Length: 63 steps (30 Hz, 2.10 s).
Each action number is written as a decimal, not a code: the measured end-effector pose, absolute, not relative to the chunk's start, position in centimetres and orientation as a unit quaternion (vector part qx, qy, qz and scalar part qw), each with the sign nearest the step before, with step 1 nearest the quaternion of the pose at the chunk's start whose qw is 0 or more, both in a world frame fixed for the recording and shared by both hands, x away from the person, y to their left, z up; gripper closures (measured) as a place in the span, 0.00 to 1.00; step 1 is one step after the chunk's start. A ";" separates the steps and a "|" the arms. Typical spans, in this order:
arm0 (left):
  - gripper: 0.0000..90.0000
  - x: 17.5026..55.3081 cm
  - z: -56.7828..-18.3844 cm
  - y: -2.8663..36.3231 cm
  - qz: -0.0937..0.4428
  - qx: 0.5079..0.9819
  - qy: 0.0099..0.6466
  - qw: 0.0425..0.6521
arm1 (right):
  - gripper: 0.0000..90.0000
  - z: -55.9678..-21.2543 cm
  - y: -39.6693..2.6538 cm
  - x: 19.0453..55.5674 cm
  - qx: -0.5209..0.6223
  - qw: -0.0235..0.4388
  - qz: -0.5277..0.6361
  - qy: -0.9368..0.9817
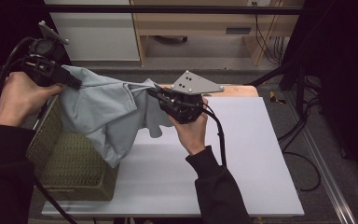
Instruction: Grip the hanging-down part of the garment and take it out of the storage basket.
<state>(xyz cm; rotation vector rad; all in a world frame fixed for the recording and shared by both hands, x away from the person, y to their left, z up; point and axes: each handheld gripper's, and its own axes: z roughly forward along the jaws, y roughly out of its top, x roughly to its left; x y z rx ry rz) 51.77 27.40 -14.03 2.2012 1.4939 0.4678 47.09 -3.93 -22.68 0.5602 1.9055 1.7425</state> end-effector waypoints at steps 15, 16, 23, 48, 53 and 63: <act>0.90 51.8 -14.2 26.9 0.174 0.798 0.538 0.207 | 1.00 -26.0 -3.9 47.7 0.213 0.225 0.619 0.721; 0.90 51.8 -14.2 26.9 0.174 0.798 0.538 0.207 | 1.00 -26.0 -3.9 47.7 0.213 0.225 0.619 0.721; 0.90 52.0 -14.7 26.8 0.167 0.801 0.537 0.207 | 0.99 -30.9 -3.1 48.4 0.232 0.191 0.602 0.740; 0.90 52.1 -15.0 25.7 0.165 0.808 0.528 0.203 | 0.20 -36.7 -6.7 46.2 0.269 0.172 0.615 0.721; 0.90 52.0 -15.0 25.8 0.167 0.808 0.526 0.205 | 0.11 -36.9 -8.5 45.2 0.284 0.192 0.609 0.715; 0.90 51.9 -15.1 26.4 0.163 0.807 0.529 0.207 | 0.05 -37.7 -11.8 43.3 0.305 0.221 0.607 0.699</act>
